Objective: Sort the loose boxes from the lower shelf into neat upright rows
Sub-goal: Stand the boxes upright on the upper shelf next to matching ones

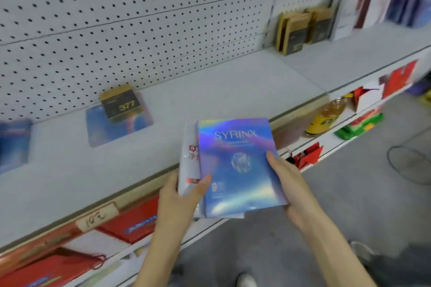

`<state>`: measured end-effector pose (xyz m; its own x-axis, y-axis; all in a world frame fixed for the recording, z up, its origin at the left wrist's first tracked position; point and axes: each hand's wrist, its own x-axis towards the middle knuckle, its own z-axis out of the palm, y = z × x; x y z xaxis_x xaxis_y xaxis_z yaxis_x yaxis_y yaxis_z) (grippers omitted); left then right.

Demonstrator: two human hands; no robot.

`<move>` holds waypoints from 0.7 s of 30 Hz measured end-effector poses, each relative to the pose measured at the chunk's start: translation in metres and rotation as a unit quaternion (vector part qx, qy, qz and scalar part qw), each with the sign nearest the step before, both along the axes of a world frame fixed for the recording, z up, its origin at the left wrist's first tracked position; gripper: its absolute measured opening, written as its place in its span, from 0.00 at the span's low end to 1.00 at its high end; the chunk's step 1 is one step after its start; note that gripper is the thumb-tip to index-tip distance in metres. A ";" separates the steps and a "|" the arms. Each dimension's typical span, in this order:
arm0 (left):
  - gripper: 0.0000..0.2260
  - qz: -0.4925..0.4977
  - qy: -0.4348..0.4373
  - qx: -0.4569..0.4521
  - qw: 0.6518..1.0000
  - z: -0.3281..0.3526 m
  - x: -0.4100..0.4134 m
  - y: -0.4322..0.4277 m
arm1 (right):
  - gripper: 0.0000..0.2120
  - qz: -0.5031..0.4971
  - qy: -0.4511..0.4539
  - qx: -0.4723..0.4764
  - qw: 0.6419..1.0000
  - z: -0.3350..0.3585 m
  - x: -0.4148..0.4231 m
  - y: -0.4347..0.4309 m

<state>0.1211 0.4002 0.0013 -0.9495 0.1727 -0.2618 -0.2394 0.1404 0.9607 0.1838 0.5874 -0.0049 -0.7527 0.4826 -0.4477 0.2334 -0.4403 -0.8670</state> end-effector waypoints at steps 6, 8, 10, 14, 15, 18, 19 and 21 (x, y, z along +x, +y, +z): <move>0.09 -0.055 -0.062 0.045 0.996 -0.001 0.057 0.125 | 0.14 -0.010 -0.015 0.062 0.998 0.012 0.095 0.111; 0.09 -0.071 -0.060 0.062 0.994 0.006 0.067 0.163 | 0.13 -0.026 -0.004 0.066 0.997 0.018 0.118 0.144; 0.08 -0.084 -0.043 0.049 0.994 0.010 0.071 0.199 | 0.13 -0.032 0.002 0.070 0.997 0.021 0.130 0.175; 0.08 -0.089 -0.045 0.043 0.994 0.008 0.069 0.264 | 0.15 -0.054 -0.013 0.085 0.995 0.013 0.128 0.239; 0.07 -0.088 -0.047 0.046 0.994 0.005 0.065 0.281 | 0.16 -0.060 -0.016 0.087 0.994 0.009 0.125 0.256; 0.05 -0.066 -0.054 0.066 0.994 -0.003 0.048 0.339 | 0.15 -0.057 -0.021 0.084 0.995 0.003 0.109 0.312; 0.05 -0.061 -0.055 0.071 0.994 -0.006 0.040 0.362 | 0.14 -0.054 -0.022 0.087 0.994 0.002 0.102 0.334; 0.04 -0.056 -0.055 0.078 0.994 -0.012 0.025 0.409 | 0.13 -0.060 -0.027 0.102 0.993 0.001 0.085 0.379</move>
